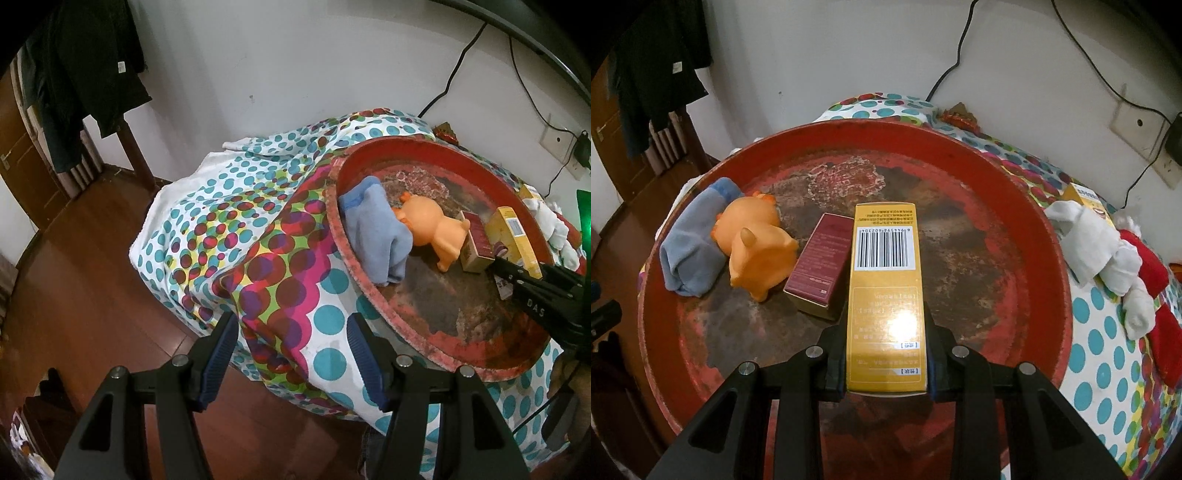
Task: Organize objects
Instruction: 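Lower the yellow box into the tray and open the right gripper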
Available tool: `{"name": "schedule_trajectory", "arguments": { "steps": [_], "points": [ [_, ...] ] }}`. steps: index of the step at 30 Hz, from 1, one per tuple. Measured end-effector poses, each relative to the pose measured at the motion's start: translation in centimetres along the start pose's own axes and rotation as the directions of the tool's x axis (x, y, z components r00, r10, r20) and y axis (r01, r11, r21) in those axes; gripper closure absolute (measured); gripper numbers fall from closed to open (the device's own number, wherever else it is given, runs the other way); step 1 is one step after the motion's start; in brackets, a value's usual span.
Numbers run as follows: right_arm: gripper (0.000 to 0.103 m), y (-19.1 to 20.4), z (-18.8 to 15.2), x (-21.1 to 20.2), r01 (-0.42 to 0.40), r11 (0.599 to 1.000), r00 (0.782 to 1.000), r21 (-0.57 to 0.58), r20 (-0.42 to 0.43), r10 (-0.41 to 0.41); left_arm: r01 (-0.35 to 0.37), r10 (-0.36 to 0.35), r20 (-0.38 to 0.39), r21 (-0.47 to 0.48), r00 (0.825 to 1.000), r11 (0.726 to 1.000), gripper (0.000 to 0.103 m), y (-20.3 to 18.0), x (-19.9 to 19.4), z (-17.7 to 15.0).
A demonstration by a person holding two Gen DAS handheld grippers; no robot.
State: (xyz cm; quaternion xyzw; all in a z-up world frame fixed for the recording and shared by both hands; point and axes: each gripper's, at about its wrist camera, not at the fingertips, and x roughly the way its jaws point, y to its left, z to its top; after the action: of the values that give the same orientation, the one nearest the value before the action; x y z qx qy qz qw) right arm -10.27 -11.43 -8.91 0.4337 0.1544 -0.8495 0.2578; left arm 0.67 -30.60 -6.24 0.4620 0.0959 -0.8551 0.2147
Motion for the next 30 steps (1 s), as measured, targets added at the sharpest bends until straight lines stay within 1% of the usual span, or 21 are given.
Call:
{"name": "schedule_trajectory", "arguments": {
  "steps": [5,6,9,11,12,13,14,17,22,30],
  "points": [
    [0.074,-0.4,-0.6,-0.3,-0.003,1.0,1.0,-0.011,-0.006,0.003,-0.003,0.003,0.003,0.0,1.0,1.0,0.04,0.0,0.0,0.0],
    [0.073,0.2,-0.1,0.0,-0.006,1.0,1.0,-0.011,-0.008,0.006,-0.003,0.003,0.004,0.002,1.0,1.0,0.04,0.0,0.0,0.0],
    [0.065,1.0,0.4,0.2,-0.011,1.0,1.0,-0.013,-0.008,0.011,-0.002,0.002,0.001,0.004,1.0,1.0,0.04,-0.1,0.1,-0.1],
    [0.062,1.1,0.3,0.1,-0.012,1.0,1.0,-0.019,-0.003,0.012,-0.001,0.001,0.001,0.005,1.0,1.0,0.04,-0.3,0.1,-0.1],
    [0.058,1.2,0.4,0.0,-0.006,1.0,1.0,-0.025,0.003,0.007,-0.001,0.001,0.002,0.005,1.0,1.0,0.04,-0.3,0.0,-0.2],
    [0.051,1.6,0.5,0.0,-0.003,1.0,1.0,-0.029,0.008,0.003,0.001,-0.001,0.002,0.009,1.0,1.0,0.04,-0.4,0.0,-0.2],
    [0.049,1.9,0.7,0.1,-0.002,1.0,1.0,-0.031,0.016,0.002,0.0,0.0,0.001,0.01,1.0,1.0,0.04,-0.5,0.0,-0.2],
    [0.048,2.0,0.6,-0.6,0.0,0.999,0.999,-0.035,0.033,0.002,0.003,-0.003,0.0,0.013,1.0,1.0,0.04,-0.6,0.0,-0.2],
    [0.04,1.2,0.0,-2.1,-0.006,1.0,0.998,-0.022,0.06,0.007,0.005,-0.005,0.001,0.015,1.0,1.0,0.04,-0.7,-0.2,-0.2],
    [0.036,-1.1,-0.9,-4.0,-0.017,0.999,0.994,0.032,0.105,0.014,-0.003,0.003,0.004,0.048,1.0,0.999,0.04,-1.8,-0.2,-0.5]
  ]
}}
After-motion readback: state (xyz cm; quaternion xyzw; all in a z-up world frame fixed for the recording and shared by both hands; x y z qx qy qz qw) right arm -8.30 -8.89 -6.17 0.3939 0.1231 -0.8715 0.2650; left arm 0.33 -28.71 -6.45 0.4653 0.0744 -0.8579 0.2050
